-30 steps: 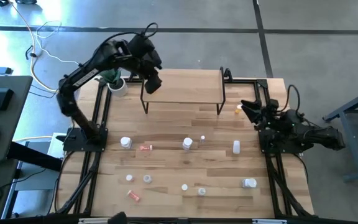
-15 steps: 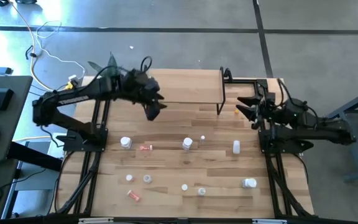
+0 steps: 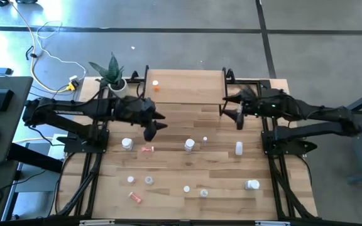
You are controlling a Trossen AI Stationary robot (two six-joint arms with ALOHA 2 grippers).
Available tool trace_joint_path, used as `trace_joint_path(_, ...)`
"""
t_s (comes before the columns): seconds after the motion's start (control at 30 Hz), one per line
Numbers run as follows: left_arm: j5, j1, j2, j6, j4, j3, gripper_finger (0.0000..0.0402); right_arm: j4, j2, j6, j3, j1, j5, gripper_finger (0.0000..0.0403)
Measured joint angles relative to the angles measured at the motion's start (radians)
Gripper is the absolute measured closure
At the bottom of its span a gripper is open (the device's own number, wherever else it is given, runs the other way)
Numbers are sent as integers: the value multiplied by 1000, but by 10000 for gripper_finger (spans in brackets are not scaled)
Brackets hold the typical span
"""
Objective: Pick and place medicine bottles onto shelf by color
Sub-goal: Put the top blue pill bottle on the shelf
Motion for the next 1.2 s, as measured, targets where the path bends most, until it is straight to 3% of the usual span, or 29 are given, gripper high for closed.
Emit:
trace_joint_path(0.2,-55,-44,-38,-65,52,-82,200,-44,142,-45,34,0,-100,130)
trace_joint_path(0.47,-96,-61,-57,-72,-3,-99,202,-32,319,-53,34,12,-194,130)
trace_joint_path(0.83,-193,-61,-56,-68,-90,-99,202,171,554,-178,34,87,-293,130)
trace_joint_path(1.2,-193,-60,-55,-85,-90,-99,202,295,750,-229,34,121,-328,130)
